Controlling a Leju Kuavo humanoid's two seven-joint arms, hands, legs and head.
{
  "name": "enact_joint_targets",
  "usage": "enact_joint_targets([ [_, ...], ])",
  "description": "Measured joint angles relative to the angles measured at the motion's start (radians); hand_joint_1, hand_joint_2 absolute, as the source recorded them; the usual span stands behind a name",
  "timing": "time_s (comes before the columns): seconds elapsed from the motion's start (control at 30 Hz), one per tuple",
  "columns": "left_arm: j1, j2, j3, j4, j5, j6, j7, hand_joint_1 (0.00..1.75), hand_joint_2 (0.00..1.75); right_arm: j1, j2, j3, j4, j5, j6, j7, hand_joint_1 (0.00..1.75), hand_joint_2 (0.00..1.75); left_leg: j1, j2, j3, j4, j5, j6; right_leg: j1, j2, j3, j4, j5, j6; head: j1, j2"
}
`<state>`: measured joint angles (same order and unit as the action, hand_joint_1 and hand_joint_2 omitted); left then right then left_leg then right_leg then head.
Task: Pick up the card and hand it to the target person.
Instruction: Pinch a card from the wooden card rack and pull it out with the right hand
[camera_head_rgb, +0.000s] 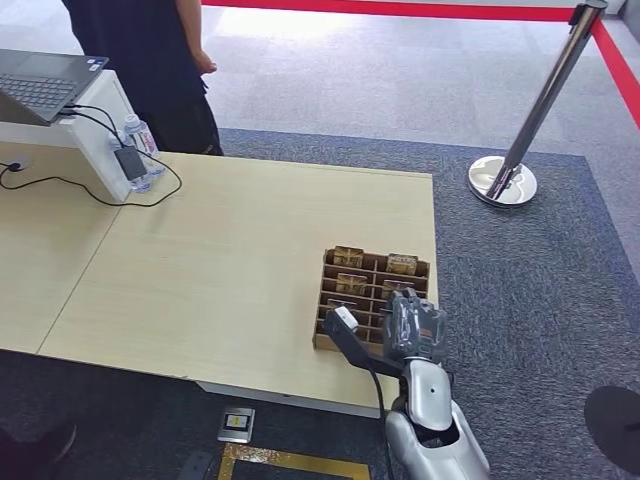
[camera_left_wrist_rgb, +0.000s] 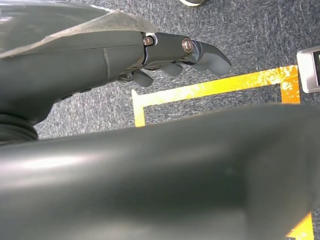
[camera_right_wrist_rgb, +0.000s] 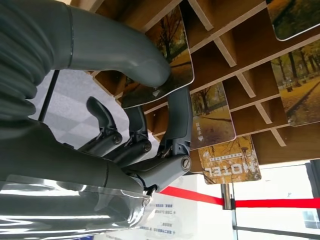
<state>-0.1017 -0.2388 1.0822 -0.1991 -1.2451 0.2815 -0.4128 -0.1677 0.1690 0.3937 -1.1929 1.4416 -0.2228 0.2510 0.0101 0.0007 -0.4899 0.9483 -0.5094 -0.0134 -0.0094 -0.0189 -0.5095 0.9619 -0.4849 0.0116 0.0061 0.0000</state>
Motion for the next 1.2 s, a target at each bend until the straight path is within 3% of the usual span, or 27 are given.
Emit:
enact_joint_targets([
  [1.2, 0.002, 0.000, 0.000, 0.000, 0.000, 0.001, 0.005, 0.00, 0.00, -0.001, 0.000, 0.011, -0.032, 0.004, 0.001, -0.002, 1.45, 1.75, 0.000, 0.000, -0.001, 0.000, 0.000, 0.000, 0.000, 0.000, 0.000, 0.000, 0.000, 0.000, 0.000, 0.000],
])
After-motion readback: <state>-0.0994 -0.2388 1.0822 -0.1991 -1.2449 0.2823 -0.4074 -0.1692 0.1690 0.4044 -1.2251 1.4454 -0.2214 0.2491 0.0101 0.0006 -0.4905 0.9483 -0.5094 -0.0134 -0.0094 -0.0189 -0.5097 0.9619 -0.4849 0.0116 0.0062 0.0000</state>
